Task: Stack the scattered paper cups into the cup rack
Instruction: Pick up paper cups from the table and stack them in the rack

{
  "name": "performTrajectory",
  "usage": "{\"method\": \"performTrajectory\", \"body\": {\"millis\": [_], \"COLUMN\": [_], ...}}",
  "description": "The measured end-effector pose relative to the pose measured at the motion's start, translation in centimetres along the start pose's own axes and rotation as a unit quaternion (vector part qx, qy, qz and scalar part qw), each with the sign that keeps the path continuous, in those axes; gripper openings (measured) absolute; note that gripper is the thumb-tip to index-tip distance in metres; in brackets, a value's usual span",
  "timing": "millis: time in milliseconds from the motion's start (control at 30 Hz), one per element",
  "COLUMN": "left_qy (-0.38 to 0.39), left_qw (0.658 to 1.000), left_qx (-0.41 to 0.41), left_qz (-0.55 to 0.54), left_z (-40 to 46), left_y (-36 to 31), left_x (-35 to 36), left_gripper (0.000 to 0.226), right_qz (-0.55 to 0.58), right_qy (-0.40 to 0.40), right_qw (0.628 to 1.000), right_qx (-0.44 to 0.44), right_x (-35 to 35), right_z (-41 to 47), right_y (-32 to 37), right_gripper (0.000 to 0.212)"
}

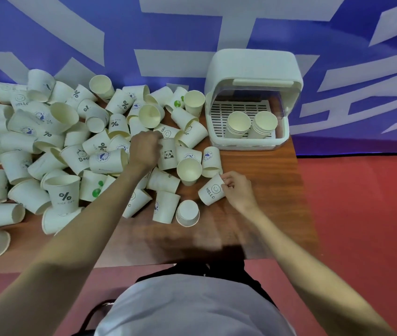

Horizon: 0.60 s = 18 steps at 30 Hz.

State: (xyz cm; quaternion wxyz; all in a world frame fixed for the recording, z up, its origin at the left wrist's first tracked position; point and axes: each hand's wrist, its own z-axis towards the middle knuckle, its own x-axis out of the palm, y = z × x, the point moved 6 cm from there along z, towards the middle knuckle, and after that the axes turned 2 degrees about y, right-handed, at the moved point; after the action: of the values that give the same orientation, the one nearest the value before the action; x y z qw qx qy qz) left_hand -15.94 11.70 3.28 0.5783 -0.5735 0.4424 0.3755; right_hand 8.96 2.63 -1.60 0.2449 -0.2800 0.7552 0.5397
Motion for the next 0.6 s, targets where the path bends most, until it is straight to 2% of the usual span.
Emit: {"method": "performTrajectory", "body": {"millis": [267,400,600], "left_qy": [-0.05,-0.093,-0.151], "left_qw": [0.998,0.994,0.982], "left_qx": [0.003,0.0,0.049], "left_qz": [-0.05,-0.062,-0.099], "left_z": [-0.8,-2.3,-3.8], "left_y": [-0.5,-1.4,-5.8], "left_x": [-0.4,-2.2,-4.5], "left_gripper": [0.013,0.01,0.012], "right_qz": [-0.115,-0.148,-0.171], "right_qy": [-0.061,-0.081,-0.136], "right_qw": [0.984,0.977,0.961], "right_qx": [-0.124,-0.133,-0.168], "right_x": [-4.2,-6.8,-12.1], "right_z": [-1.4,-1.0,0.7], "right_y": [1.4,0.7,0.4], "right_gripper": [0.014,0.013,0.013]}}
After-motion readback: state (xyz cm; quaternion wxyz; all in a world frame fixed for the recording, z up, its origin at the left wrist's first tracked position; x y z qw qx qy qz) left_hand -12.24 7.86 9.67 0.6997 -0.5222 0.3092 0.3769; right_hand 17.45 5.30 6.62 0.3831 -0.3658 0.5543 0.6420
